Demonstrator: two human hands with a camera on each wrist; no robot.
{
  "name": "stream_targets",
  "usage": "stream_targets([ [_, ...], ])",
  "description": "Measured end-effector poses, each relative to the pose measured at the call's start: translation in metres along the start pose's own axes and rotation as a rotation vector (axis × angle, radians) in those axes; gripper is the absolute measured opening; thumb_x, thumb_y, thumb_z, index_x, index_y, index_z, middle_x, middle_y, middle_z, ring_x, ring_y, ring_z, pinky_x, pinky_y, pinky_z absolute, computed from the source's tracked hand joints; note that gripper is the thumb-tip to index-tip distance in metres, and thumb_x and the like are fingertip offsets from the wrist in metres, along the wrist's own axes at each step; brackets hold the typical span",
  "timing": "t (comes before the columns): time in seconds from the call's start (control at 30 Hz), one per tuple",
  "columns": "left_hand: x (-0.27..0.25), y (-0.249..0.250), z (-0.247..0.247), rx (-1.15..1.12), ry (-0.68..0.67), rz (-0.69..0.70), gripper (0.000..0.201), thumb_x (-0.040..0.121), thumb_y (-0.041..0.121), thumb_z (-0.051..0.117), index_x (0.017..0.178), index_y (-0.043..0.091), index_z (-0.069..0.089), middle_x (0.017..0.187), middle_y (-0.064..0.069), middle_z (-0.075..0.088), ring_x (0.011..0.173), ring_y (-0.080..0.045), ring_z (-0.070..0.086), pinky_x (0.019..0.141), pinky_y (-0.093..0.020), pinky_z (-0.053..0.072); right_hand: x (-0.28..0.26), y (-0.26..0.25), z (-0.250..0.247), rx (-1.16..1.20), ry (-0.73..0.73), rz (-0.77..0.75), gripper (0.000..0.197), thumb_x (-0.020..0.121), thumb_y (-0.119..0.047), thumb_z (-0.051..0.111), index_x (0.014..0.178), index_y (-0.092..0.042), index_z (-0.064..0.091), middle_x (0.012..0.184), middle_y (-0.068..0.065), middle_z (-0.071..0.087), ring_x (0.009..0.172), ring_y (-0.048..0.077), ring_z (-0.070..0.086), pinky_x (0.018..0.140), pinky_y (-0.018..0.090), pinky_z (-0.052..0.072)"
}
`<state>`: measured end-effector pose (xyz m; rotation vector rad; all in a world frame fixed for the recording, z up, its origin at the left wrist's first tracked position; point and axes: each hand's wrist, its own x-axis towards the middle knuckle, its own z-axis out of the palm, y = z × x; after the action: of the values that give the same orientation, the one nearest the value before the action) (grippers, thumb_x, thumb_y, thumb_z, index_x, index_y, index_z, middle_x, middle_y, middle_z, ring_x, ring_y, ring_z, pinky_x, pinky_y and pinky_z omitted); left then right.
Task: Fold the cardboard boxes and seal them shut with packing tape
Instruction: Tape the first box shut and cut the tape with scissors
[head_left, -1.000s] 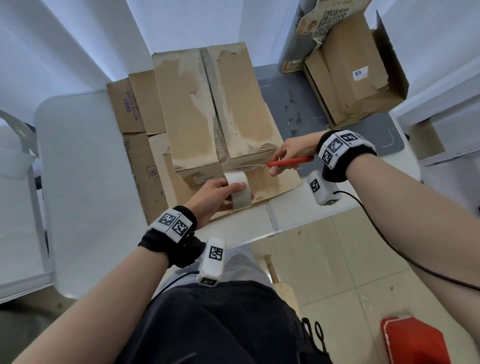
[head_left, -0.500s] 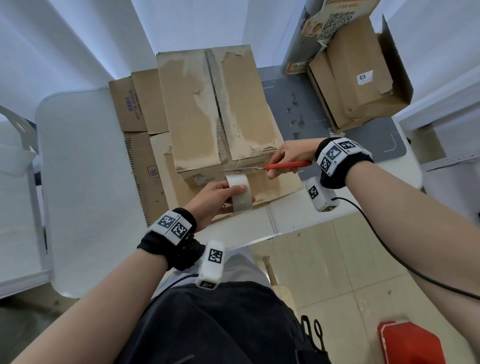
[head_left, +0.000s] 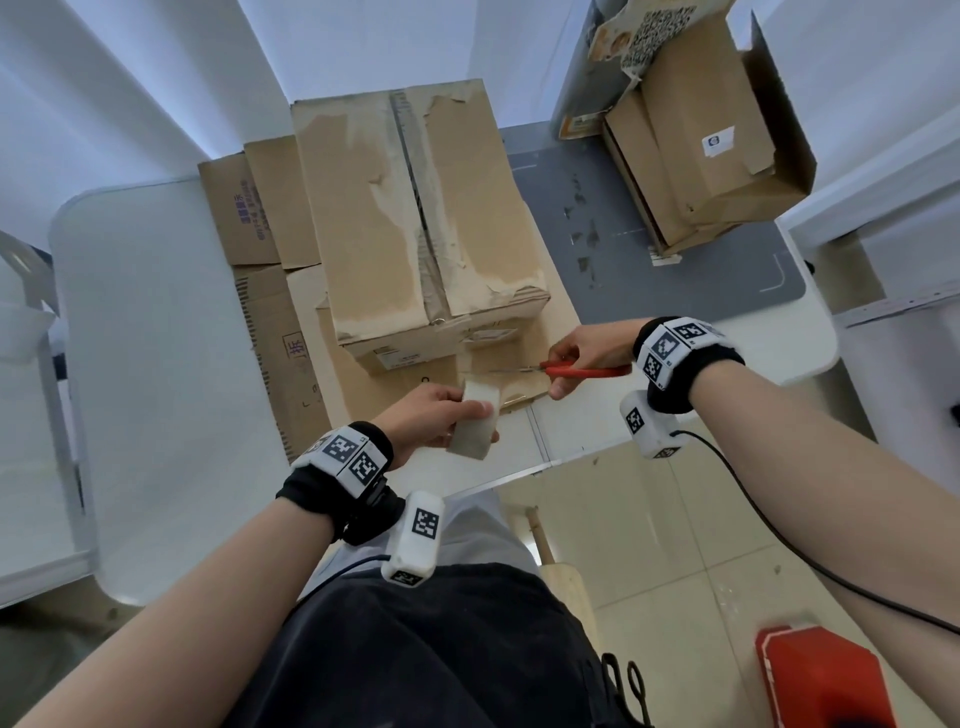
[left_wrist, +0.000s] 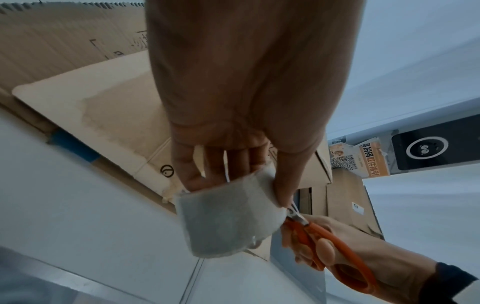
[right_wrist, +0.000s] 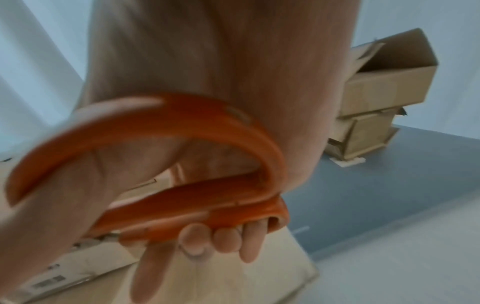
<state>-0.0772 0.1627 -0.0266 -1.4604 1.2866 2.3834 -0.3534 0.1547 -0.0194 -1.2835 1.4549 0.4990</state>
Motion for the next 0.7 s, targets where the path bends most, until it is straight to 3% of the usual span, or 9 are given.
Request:
stream_targets([
  [0.13, 0.005, -0.009, 0.001, 0.077, -0.024, -0.079, 0.037, 0.096, 0.026, 0.063, 0.123, 0.0, 0.061, 0.1, -0.009, 0.077, 0.087, -0.009, 0.074, 0.061, -0.016, 0.053, 0.001, 0.029, 0.014, 0.042, 0.045, 0.09, 0.055, 0.063, -0.072, 0.077, 0.091, -0.029, 0.057, 0.095, 0.0, 0.062, 0.087, 0.017, 0.057, 0.084, 0.036, 0.045],
  [0.3, 0.019, -0.017, 0.0, 0.109, 0.005, -0.088, 0.039, 0.091, 0.03, 0.069, 0.118, 0.002, 0.065, 0.105, -0.009, 0.076, 0.101, -0.019, 0.071, 0.078, -0.025, 0.057, 0.009, 0.064, 0.049, 0.126, 0.209, 0.188, 0.038, 0.075, -0.034, 0.086, 0.094, -0.018, 0.057, 0.094, 0.0, 0.061, 0.091, 0.023, 0.056, 0.081, 0.033, 0.042],
  [0.47, 0.03, -0.015, -0.004, 0.13, 0.029, -0.08, 0.038, 0.086, 0.033, 0.074, 0.112, 0.006, 0.069, 0.109, -0.011, 0.074, 0.106, -0.028, 0.068, 0.083, -0.03, 0.055, 0.018, 0.089, 0.09, 0.551, 0.559, 0.258, 0.051, 0.078, -0.014, 0.082, 0.123, -0.011, 0.057, 0.109, 0.0, 0.059, 0.101, 0.019, 0.055, 0.084, 0.025, 0.04],
  [0.6, 0.035, -0.006, -0.002, 0.113, 0.028, -0.074, 0.036, 0.087, 0.031, 0.074, 0.112, 0.005, 0.069, 0.109, -0.013, 0.074, 0.107, -0.029, 0.068, 0.091, -0.035, 0.055, 0.035, 0.101, 0.107, 0.869, 0.688, 0.406, 0.055, 0.081, -0.01, 0.078, 0.129, -0.008, 0.051, 0.116, 0.005, 0.059, 0.109, 0.025, 0.058, 0.098, 0.037, 0.047],
  [0.67, 0.036, 0.0, 0.002, 0.116, 0.027, -0.054, 0.034, 0.089, 0.029, 0.072, 0.112, 0.004, 0.069, 0.11, -0.015, 0.073, 0.103, -0.026, 0.069, 0.084, -0.03, 0.055, 0.045, 0.104, 0.11, 0.974, 0.7, 0.461, 0.047, 0.081, -0.009, 0.076, 0.122, -0.01, 0.054, 0.112, 0.005, 0.056, 0.101, 0.023, 0.057, 0.092, 0.036, 0.049],
  [0.7, 0.036, 0.003, 0.003, 0.123, 0.026, -0.04, 0.034, 0.089, 0.028, 0.071, 0.112, 0.002, 0.069, 0.11, -0.015, 0.073, 0.098, -0.023, 0.069, 0.077, -0.025, 0.056, 0.052, 0.105, 0.111, 1.014, 0.689, 0.485, 0.039, 0.079, -0.011, 0.076, 0.112, -0.014, 0.056, 0.107, 0.006, 0.056, 0.09, 0.021, 0.056, 0.081, 0.034, 0.05],
])
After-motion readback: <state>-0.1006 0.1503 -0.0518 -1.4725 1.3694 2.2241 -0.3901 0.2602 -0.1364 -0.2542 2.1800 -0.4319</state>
